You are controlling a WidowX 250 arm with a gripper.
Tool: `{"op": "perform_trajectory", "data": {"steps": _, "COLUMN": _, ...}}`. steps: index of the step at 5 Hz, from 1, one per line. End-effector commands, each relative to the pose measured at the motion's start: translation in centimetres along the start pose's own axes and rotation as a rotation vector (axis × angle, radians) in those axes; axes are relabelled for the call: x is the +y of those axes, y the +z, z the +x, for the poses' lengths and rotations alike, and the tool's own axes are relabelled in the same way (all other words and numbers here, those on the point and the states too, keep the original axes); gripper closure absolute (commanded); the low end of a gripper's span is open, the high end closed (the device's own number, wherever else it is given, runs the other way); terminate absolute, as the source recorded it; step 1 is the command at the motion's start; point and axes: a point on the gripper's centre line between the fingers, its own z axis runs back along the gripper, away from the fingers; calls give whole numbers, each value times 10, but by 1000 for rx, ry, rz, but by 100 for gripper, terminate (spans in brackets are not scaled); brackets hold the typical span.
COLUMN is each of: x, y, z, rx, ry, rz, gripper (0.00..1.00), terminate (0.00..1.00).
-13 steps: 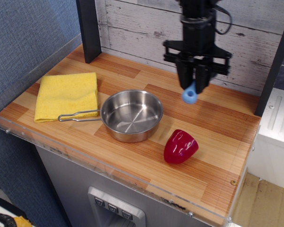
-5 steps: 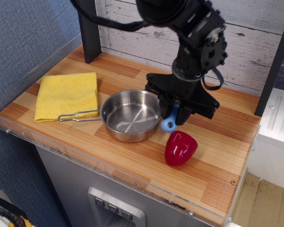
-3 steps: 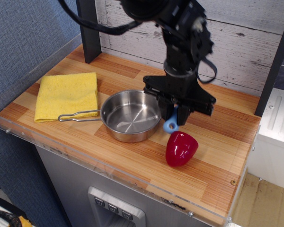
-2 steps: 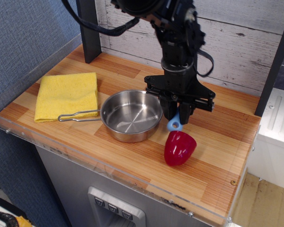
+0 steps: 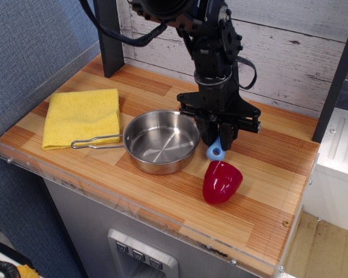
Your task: Place the blue spoon between the pot and strawberry
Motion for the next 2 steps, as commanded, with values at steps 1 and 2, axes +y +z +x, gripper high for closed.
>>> {"op": "perform_trajectory", "data": {"steps": 1, "x": -8, "y": 10, "z": 5, "rx": -10, "ry": -43, "rz": -28, "gripper": 0, "terminate": 0}}
{"op": "perform_trajectory", "data": {"steps": 2, "x": -13, "y": 22, "z": 6, "rx": -15, "ry": -75, "rz": -53, "gripper": 0, "terminate": 0}}
